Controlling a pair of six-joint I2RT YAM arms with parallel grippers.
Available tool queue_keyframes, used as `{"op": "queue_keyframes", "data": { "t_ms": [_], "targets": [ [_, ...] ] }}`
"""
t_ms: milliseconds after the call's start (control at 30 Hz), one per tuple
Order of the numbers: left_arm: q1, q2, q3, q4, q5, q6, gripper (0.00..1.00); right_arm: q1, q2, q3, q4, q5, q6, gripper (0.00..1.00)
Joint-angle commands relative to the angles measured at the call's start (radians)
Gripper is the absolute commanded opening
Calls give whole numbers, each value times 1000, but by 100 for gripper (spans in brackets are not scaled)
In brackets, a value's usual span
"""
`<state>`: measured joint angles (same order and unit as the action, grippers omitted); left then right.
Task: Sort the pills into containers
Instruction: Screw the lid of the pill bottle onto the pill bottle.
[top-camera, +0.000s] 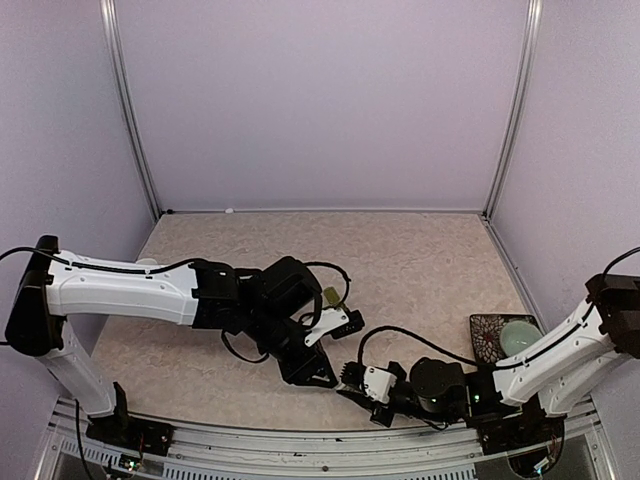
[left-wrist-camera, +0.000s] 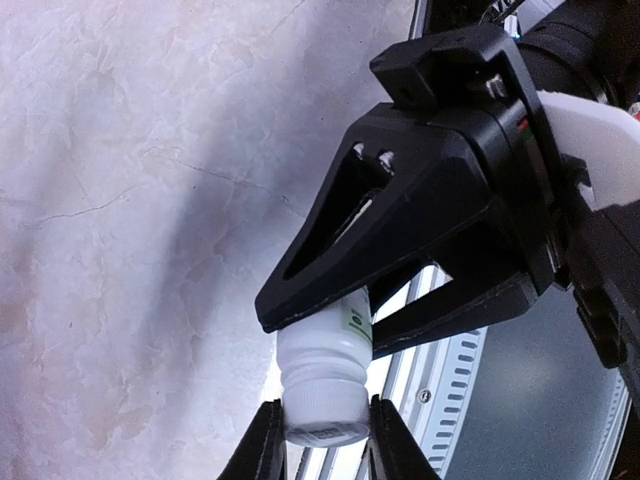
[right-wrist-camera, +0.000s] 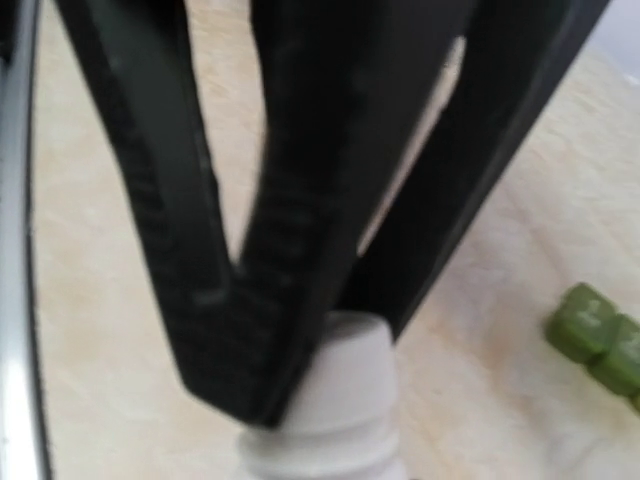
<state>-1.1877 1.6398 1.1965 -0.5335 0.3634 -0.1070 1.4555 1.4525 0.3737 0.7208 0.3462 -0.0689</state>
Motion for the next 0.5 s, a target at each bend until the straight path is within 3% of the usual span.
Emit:
{"op": "queue_keyframes", "data": {
  "t_ms": [0,200,467],
  "targets": [
    [-4,18,-1,-7,106,-51,6,39,-31,67,42,229,-64,18],
    [15,47,-26,26,221,-122,5,90,-8,102,38,327,-128,18],
    [-60,12,34,-21,-1,3,8,93,-66,164,-97,150,5,19]
  ]
}}
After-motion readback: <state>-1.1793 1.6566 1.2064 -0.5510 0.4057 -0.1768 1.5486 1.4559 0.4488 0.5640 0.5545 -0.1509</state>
